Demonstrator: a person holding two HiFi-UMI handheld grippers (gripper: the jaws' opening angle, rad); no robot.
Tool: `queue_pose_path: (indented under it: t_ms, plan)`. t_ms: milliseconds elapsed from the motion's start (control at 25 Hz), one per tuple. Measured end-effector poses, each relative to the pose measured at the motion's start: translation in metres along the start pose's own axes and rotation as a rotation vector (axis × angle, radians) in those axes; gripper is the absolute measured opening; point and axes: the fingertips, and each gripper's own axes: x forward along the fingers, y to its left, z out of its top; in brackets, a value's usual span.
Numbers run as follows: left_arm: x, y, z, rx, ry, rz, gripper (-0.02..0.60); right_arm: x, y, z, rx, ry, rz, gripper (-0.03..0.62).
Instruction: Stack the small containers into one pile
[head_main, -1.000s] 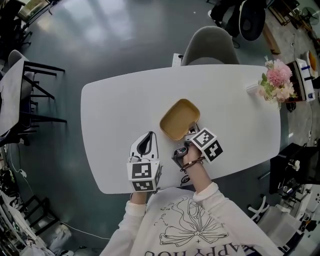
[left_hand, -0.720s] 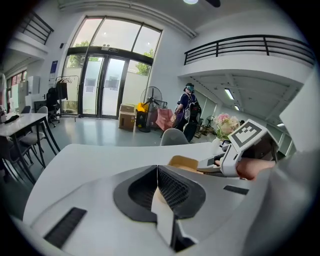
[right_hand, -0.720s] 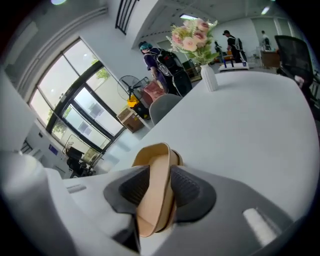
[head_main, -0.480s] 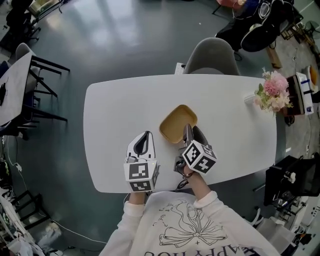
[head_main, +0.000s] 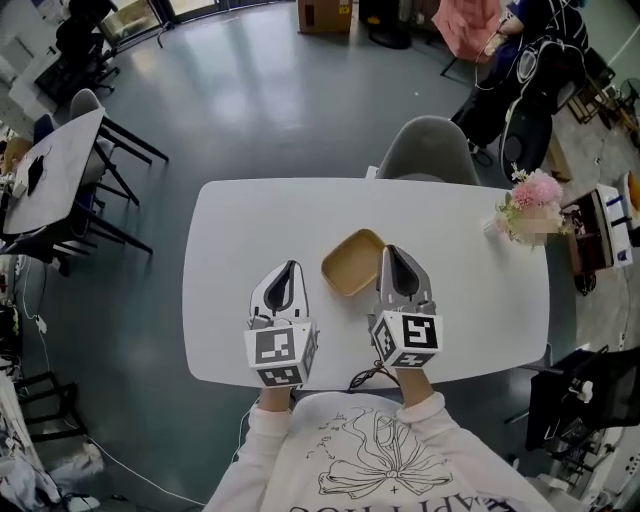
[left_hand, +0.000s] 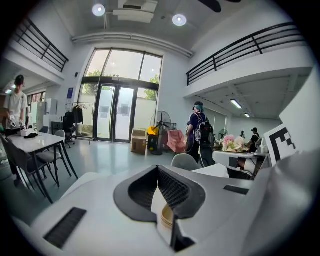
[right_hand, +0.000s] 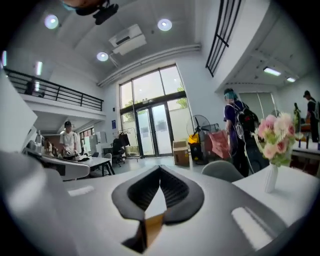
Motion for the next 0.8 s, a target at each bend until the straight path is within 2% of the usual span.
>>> queue_pose_path:
  t_ms: [280, 560, 800]
  plan:
    - [-0.026, -0.002, 0.048, 0.015, -0.127, 0.045, 0.008, -0.017, 0.023, 0.062, -0.180, -0.135, 0.071, 0.012]
    - [-0.057, -0.007, 0.068, 0.022, -0.205, 0.092, 0.008, -0.033, 0.031, 0.082, -0.177, -0.182, 0.121, 0.012]
    - [-0.074, -0.008, 0.070, 0.025, -0.230, 0.120, 0.008, -0.040, 0.042, 0.087, -0.174, -0.192, 0.157, 0.012]
